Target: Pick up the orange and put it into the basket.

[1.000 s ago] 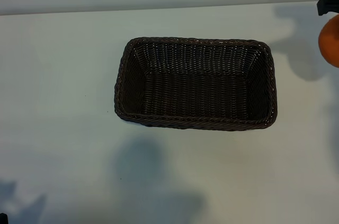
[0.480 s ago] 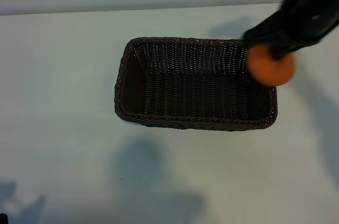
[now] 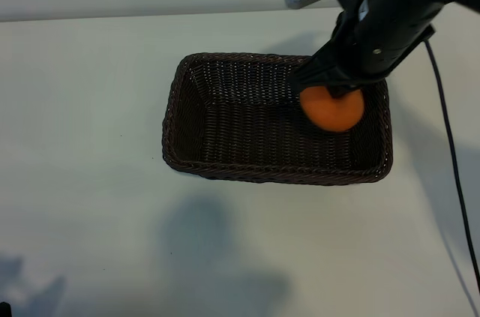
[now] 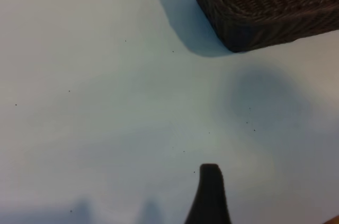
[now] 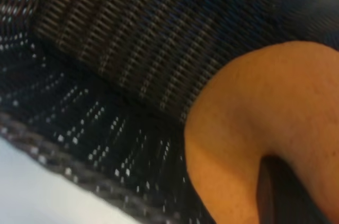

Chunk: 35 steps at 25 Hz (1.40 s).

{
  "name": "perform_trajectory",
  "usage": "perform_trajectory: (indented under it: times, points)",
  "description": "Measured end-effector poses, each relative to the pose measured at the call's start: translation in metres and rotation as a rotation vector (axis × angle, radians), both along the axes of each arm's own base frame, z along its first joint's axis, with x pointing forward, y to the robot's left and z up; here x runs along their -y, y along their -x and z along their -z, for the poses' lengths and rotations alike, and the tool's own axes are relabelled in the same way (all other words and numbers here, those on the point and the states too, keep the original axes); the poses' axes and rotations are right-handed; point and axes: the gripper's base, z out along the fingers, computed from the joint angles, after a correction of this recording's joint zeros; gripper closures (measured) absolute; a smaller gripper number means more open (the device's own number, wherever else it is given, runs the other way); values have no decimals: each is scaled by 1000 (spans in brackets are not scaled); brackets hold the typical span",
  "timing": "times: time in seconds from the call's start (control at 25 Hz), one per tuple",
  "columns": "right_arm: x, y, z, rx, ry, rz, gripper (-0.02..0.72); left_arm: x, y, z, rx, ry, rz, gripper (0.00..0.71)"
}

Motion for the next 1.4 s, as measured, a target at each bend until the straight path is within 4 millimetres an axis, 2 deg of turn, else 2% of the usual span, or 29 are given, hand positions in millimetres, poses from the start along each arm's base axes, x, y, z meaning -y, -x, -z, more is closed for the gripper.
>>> perform_trajectory:
  times: [0.4, 0.48, 0.6, 0.72, 0.8, 0.92, 1.0, 1.12, 1.24, 1.4]
  points:
    - [-13, -27, 82, -142, 67, -13, 619, 0, 0, 0, -1, 2, -1, 118]
    - [-13, -29, 93, -159, 75, -13, 619, 0, 0, 0, -1, 2, -2, 118]
    - [-14, -30, 96, -162, 73, -12, 619, 0, 0, 0, -1, 2, -2, 118]
    - [-15, -32, 92, -159, 70, -11, 600, 0, 0, 0, -1, 2, -2, 118]
    - [-16, -33, 87, -162, 65, -10, 544, 0, 0, 0, -1, 2, -2, 118]
    - [-19, -36, 77, -168, 45, -4, 369, 0, 0, 0, -1, 2, -2, 118]
    - [-22, -38, 65, -165, 27, -2, 224, 0, 0, 0, -1, 2, -2, 118]
    - [-23, -38, 48, -151, 0, 0, 86, 0, 0, 0, -1, 2, -2, 118]
    - [-24, -38, 30, -137, -13, -4, 63, 0, 0, 0, -1, 2, -2, 118]
    - [-24, -43, 2, -87, -6, -13, 106, 0, 0, 0, -1, 2, -2, 118]
